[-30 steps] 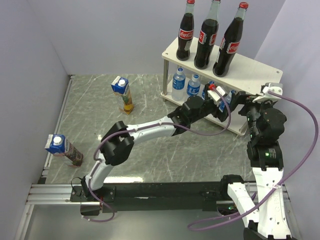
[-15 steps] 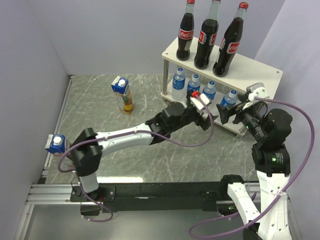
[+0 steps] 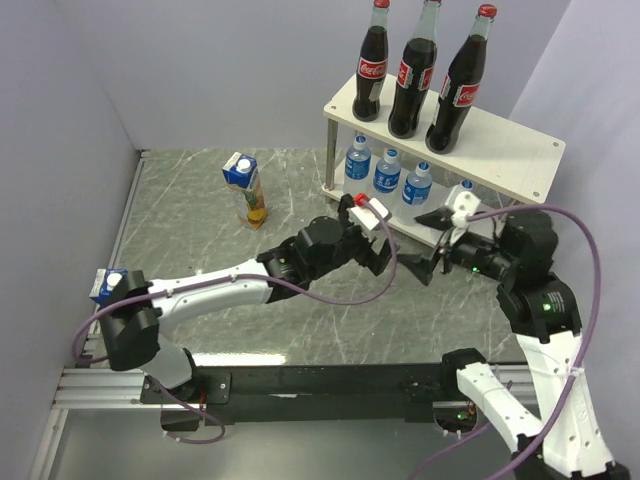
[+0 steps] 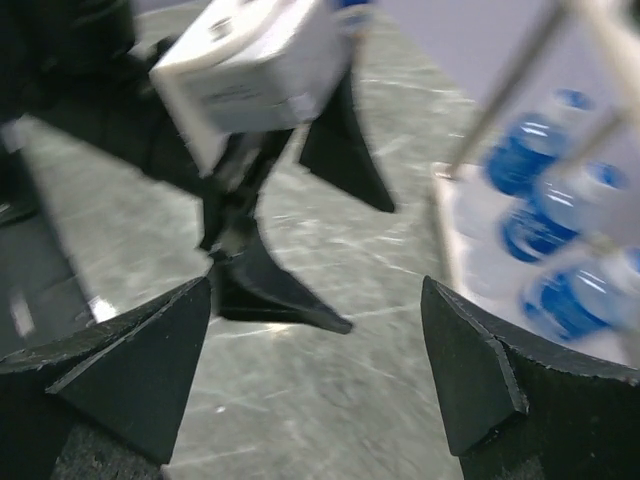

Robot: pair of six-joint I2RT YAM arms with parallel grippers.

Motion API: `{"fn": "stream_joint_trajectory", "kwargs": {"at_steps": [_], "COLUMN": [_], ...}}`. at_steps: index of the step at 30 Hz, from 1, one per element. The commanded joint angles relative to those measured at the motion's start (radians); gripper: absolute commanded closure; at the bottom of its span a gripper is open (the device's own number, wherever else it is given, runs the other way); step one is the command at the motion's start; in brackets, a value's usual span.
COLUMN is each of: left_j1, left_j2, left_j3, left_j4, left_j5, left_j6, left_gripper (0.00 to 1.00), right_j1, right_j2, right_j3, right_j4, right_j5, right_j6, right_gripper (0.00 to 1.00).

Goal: Place and organize the beverage onto the shelf
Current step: Place the drink on the shelf, then pick up the drink from the center of the board.

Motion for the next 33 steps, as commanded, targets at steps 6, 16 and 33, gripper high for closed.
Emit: {"fn": "stream_joint_trajectory", "kwargs": {"at_steps": [6,16,33], "left_j1": [0.066,0.475,0.885], "left_j2": [-0.284,-0.486,-0.014], "left_j3": [-0.125,-0.241,0.279], "left_j4": [-0.15,-0.251,-0.601], "left_j5": [-0.109,-0.051,0.171], "left_j6": [-0.12,-0.264,-0.117], "left_gripper": [0.0,0.0,0.01], "right_j1": [0.172,0.323,0.354], "right_j2": [0.088,0.171,0.089], "right_j3": [-0.08,-0.253,-0.353], "right_j4": [0.023,0.221,0.281], "right_j5": [-0.015,0.004,0.044], "right_j6": [-0.12,-0.146,-0.14], "right_gripper": [0.09,0.1,0.1]}}
